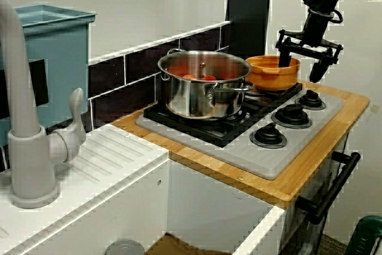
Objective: Lift pot from stove
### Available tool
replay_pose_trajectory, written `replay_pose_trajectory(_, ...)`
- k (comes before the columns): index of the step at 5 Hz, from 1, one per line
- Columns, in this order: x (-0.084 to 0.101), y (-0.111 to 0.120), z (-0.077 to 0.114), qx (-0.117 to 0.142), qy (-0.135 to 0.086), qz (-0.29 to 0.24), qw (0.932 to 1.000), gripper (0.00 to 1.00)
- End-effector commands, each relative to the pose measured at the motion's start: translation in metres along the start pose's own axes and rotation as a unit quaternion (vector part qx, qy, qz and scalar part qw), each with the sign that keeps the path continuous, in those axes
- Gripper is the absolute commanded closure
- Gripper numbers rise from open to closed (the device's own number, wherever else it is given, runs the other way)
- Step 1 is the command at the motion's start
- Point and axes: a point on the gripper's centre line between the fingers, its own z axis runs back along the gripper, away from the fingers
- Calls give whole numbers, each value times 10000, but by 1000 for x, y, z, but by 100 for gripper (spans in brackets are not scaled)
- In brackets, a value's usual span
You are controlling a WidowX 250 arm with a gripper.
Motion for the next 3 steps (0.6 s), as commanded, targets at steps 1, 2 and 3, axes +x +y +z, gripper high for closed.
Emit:
replay_pose_trajectory(1,9,8,9,117,-190,-68,9997,100)
replay_pose_trajectory(2,9,10,9,92,-202,-38,9997,100)
replay_pose_trajectory(3,9,12,10,92,-207,-13,9997,100)
